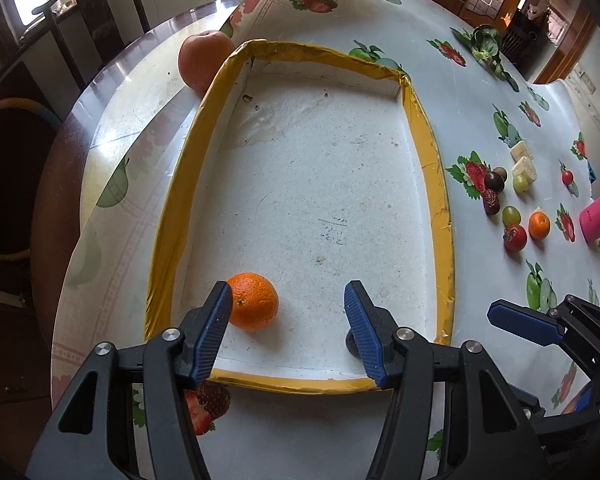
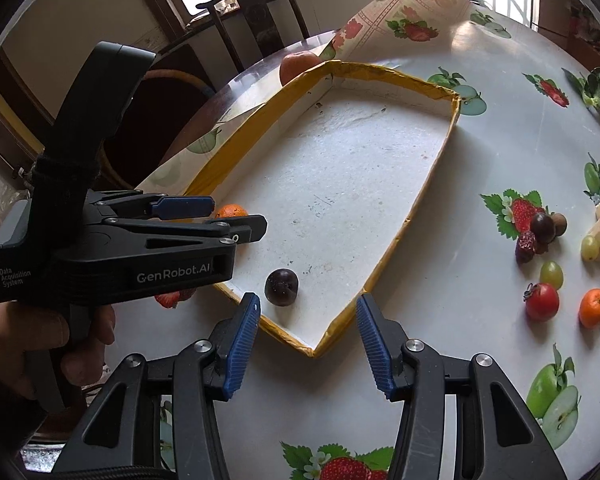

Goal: Organize fruits
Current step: 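Open the left gripper over the tray while the right gripper releases the plum inside, then grasp the red tomato with the left gripper while the right gripper grasps another orange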

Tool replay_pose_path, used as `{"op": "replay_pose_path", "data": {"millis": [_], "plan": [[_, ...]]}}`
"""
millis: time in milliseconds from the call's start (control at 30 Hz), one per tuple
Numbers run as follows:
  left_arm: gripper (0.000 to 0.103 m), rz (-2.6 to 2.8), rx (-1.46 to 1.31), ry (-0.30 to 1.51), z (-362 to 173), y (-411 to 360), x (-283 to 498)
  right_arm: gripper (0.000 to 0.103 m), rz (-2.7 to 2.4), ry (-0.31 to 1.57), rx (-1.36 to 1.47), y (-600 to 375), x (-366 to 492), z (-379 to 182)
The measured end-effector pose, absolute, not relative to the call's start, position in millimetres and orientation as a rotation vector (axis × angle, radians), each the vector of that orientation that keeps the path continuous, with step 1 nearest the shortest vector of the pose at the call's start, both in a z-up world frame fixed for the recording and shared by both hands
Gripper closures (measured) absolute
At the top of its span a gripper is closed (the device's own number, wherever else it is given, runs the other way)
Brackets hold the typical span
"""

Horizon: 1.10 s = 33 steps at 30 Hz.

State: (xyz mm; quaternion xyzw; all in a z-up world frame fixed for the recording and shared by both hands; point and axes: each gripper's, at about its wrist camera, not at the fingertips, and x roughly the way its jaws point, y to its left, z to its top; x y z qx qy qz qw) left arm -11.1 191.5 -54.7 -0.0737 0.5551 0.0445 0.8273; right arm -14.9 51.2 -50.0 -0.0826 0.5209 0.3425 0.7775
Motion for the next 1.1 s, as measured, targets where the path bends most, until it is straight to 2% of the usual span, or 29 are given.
{"op": "replay_pose_path", "data": {"millis": [600, 1100], "plan": [[0.046, -0.009, -0.081, 1.131, -25, 113, -13, 0.051, 0.548, 1.082, -0.056, -51, -16, -26], [0.046, -0.095, -0.048, 1.142, -23, 68, -15, 0.051, 0.401, 1.065, 0.045, -128, -16, -23]]}}
